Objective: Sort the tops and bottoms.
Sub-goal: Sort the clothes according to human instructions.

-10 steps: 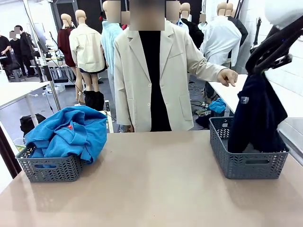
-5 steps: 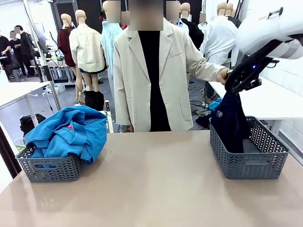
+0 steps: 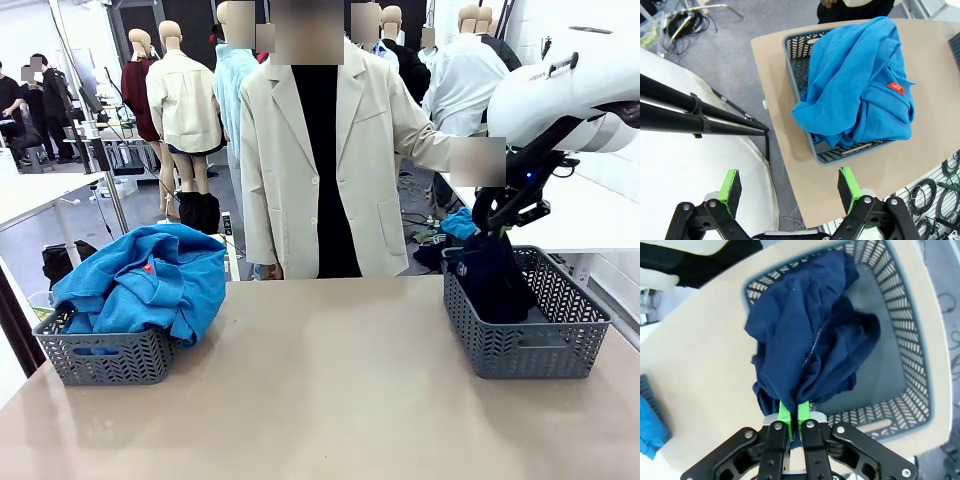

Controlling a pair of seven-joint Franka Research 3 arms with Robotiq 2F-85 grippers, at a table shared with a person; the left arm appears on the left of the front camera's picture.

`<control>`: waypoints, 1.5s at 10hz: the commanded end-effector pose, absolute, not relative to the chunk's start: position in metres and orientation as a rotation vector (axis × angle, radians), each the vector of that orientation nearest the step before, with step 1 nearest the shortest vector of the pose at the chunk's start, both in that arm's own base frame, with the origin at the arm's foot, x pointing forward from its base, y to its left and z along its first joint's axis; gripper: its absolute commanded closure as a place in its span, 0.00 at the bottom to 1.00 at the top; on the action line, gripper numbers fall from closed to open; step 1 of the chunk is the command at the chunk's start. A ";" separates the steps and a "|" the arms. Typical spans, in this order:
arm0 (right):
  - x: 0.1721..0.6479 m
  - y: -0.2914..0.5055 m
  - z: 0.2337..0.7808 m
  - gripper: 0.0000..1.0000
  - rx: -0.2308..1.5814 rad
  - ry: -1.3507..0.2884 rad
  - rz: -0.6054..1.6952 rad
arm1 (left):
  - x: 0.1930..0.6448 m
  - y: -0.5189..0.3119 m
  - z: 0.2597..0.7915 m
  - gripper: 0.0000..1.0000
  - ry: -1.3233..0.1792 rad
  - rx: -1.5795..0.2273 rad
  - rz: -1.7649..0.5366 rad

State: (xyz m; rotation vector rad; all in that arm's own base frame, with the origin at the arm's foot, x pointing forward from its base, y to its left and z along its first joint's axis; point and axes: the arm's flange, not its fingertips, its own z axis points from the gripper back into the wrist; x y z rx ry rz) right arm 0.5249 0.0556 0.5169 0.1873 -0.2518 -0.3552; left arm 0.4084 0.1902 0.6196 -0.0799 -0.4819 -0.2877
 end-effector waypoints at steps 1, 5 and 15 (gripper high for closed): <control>0.520 0.059 0.524 0.59 0.130 -0.229 -0.385 | 0.408 0.190 0.620 0.00 -0.481 -0.078 -0.285; 0.468 0.068 0.592 0.00 0.077 -0.380 -0.348 | 0.408 0.190 0.620 0.00 -0.481 -0.078 -0.285; 0.434 0.107 0.656 0.00 0.042 -0.465 -0.218 | 0.408 0.190 0.620 0.00 -0.481 -0.078 -0.285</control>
